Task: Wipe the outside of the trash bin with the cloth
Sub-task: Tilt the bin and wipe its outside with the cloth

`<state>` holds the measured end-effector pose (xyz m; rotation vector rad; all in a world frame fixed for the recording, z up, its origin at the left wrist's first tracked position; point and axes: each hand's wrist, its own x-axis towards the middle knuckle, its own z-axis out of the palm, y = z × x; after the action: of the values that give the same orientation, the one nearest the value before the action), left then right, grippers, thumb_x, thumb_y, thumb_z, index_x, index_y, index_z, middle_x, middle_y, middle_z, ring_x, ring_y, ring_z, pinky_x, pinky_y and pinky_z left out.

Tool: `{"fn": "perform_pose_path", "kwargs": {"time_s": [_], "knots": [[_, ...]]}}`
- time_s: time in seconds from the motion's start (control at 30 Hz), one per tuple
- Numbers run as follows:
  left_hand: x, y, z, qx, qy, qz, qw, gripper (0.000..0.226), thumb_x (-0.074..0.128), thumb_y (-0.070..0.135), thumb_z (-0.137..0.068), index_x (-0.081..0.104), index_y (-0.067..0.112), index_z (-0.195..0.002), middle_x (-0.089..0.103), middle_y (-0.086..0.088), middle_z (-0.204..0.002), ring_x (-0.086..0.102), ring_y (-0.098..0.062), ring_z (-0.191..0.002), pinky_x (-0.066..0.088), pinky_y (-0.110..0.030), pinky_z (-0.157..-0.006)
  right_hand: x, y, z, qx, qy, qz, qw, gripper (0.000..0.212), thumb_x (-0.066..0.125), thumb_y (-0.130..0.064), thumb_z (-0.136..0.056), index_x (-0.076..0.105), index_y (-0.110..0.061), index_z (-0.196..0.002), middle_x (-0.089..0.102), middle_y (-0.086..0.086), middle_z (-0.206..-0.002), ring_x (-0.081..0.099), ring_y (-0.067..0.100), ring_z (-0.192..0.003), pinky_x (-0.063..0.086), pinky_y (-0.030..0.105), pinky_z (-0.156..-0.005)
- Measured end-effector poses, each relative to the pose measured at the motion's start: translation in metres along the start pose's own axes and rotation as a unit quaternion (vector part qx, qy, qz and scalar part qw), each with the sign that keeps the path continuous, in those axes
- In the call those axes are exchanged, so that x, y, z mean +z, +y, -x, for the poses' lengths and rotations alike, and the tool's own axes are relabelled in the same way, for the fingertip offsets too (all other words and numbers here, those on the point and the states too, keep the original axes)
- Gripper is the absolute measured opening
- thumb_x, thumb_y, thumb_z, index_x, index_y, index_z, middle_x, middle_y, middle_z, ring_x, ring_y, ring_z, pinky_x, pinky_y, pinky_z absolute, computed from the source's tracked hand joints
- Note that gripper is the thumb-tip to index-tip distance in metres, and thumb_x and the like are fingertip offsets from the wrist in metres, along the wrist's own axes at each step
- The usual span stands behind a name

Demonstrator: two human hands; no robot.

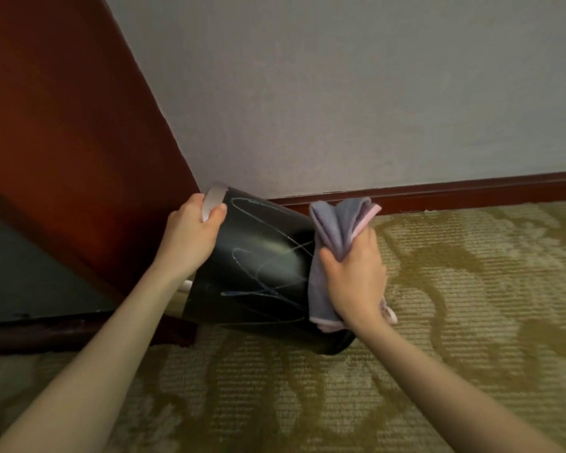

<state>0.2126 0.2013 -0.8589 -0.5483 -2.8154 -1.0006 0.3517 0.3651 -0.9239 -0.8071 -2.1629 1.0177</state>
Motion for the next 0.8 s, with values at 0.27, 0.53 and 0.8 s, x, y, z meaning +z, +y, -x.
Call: {"fn": "perform_pose_path", "kwargs": {"time_s": [0.27,0.53,0.8], "knots": [[0.000,0.001,-0.007,0.011,-0.001,-0.024,1.000,0.041,0.045,0.043,-0.093,0.057,0.007,-0.109,0.062,-0.010,-0.097,0.059,-0.026,-0.086,0.046,-0.036,-0.067,0.001,0.007,0.007,-0.049,-0.022,-0.042,0.998,0.060,0.067,-0.025,-0.079,0.041,-0.010,-0.130,0.051,0.006,-0.117,0.055,0.017,-0.096,0.041,0.025,-0.073],[-0.002,-0.004,0.004,0.032,0.013,-0.024,0.999,0.045,0.027,0.041,-0.100,0.056,0.008,-0.093,0.057,-0.003,-0.075,0.055,-0.013,-0.066,0.036,-0.025,-0.050,0.005,0.006,-0.053,-0.003,-0.037,0.046,0.998,0.036,0.065,-0.037,-0.077,0.052,-0.012,-0.100,0.061,0.013,-0.099,0.060,0.034,-0.085,0.036,0.031,-0.063],[0.001,0.000,0.014,0.055,0.009,-0.014,0.998,0.039,0.028,0.037,-0.100,0.052,0.011,-0.084,0.054,-0.005,-0.069,0.053,-0.015,-0.058,0.032,-0.022,-0.045,0.018,0.026,-0.117,0.080,-0.143,0.118,0.979,0.044,0.065,-0.038,-0.075,0.055,-0.008,-0.105,0.063,0.020,-0.104,0.060,0.037,-0.090,0.037,0.032,-0.066]]}}
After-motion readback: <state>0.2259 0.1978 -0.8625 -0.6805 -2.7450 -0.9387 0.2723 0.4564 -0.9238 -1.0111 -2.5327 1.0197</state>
